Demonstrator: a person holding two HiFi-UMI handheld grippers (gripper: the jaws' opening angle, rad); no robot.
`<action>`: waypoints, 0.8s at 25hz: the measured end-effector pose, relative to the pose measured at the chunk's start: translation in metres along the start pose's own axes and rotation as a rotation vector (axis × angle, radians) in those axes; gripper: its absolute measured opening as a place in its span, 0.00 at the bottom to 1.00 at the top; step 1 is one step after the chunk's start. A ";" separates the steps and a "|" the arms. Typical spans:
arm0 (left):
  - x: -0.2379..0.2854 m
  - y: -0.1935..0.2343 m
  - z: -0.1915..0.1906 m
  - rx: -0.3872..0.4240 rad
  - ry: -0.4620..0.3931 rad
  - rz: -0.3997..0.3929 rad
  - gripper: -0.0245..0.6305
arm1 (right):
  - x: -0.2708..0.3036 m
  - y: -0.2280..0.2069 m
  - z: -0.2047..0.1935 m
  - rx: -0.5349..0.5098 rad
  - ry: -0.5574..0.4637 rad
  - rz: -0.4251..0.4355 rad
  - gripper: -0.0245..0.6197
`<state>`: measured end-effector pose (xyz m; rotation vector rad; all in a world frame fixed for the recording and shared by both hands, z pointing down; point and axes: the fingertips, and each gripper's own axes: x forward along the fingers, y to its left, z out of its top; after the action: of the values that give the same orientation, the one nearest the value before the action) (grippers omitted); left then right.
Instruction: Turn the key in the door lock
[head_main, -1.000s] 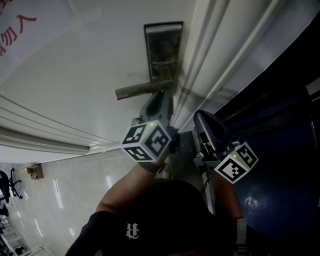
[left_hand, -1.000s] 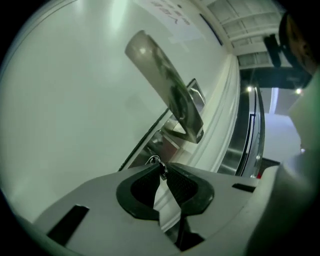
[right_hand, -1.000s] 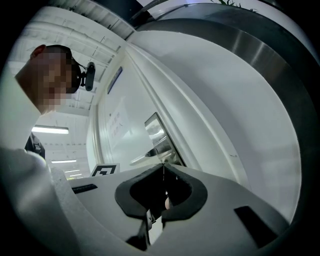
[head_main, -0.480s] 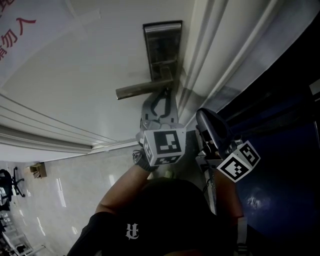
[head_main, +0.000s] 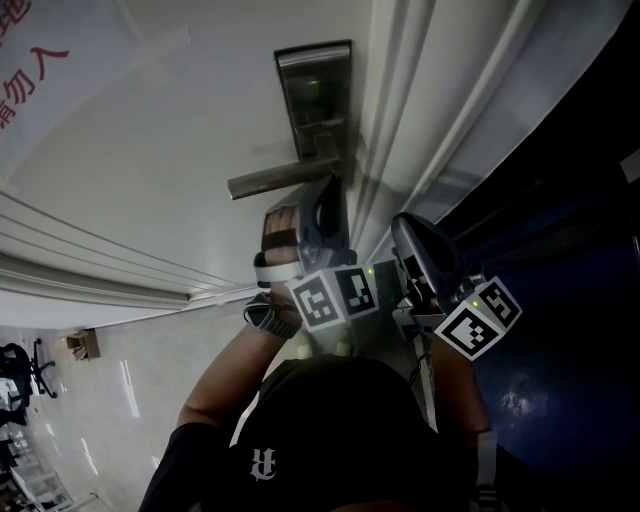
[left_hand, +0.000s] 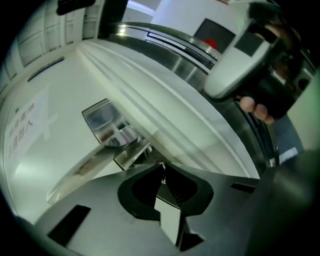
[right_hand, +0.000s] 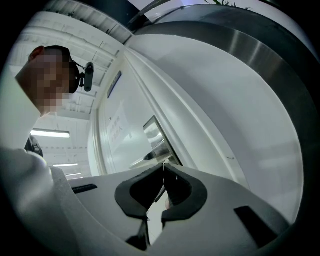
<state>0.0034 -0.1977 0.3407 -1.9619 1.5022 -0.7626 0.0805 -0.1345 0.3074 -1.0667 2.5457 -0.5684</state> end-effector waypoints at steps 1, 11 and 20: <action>0.000 -0.001 0.000 0.054 -0.001 0.001 0.08 | 0.000 0.000 0.001 0.000 -0.002 0.001 0.06; 0.000 -0.008 0.000 0.467 0.021 -0.033 0.08 | -0.001 0.000 0.005 -0.001 -0.013 0.007 0.06; 0.002 -0.007 0.001 0.746 0.100 -0.055 0.08 | 0.001 0.002 0.006 -0.001 -0.014 0.022 0.06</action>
<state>0.0089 -0.1980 0.3454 -1.4102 0.9975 -1.2409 0.0813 -0.1354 0.3006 -1.0378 2.5429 -0.5513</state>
